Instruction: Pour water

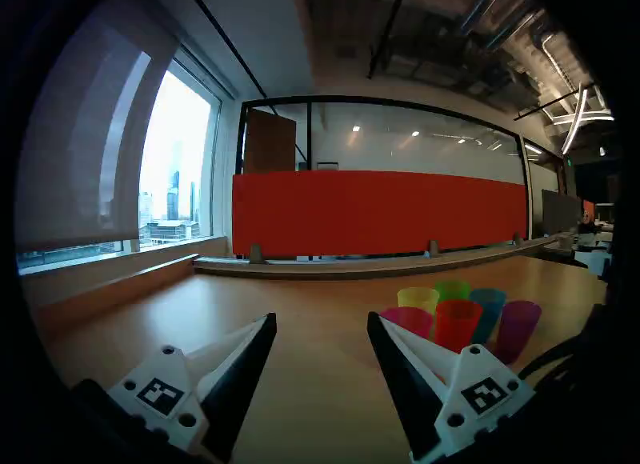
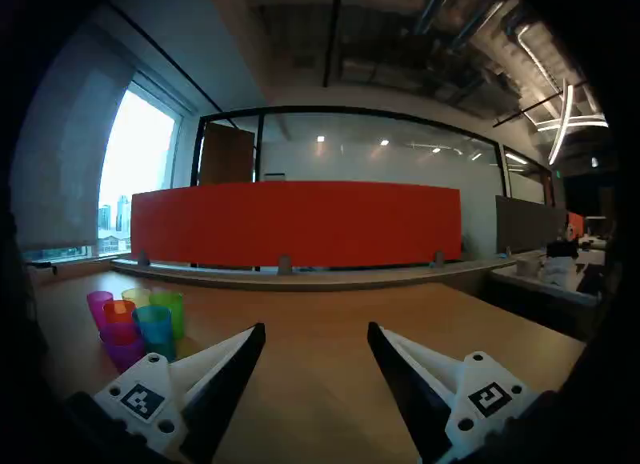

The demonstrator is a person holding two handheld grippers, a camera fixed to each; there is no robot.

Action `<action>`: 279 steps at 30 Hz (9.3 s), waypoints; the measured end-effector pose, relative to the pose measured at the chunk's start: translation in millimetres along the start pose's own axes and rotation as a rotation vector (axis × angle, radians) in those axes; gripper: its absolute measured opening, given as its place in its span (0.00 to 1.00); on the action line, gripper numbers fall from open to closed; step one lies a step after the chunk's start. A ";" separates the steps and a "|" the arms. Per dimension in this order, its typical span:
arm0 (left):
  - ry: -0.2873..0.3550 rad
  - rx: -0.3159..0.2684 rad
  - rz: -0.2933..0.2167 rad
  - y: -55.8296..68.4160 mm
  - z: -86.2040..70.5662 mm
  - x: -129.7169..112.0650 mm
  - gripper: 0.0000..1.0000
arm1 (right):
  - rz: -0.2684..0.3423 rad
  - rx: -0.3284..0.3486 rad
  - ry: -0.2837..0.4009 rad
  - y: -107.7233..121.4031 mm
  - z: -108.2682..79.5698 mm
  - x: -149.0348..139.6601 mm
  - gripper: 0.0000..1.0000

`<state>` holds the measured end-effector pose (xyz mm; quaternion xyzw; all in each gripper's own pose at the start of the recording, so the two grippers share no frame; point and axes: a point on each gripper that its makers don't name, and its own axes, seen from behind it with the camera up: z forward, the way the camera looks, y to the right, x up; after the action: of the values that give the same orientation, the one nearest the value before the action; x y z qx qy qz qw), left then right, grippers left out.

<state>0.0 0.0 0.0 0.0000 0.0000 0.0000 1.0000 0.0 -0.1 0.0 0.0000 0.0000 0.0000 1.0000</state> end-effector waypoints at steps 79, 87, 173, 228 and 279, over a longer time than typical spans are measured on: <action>-0.072 -0.458 0.019 45.4 49.6 195.8 0.84 | -0.044 0.474 -0.083 -97.4 34.1 188.1 0.99; -0.082 -0.522 0.040 53.5 51.9 200.9 0.84 | -0.051 0.548 -0.107 -107.4 33.1 187.2 0.99; -0.355 -0.896 0.238 117.4 94.9 65.6 0.84 | -0.370 0.975 -0.517 -184.1 64.4 12.6 1.00; -0.351 -0.913 0.270 123.5 94.1 51.2 0.84 | -0.412 1.057 -0.634 -225.2 74.4 -61.3 0.99; -0.334 -0.907 0.268 122.3 99.4 48.8 0.84 | -0.428 1.070 -0.746 -252.6 76.7 -77.2 1.00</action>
<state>48.8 122.3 99.4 -0.4349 -0.1600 0.1286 0.8768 -77.2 -252.7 76.7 0.4938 -0.3446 -0.1978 0.7735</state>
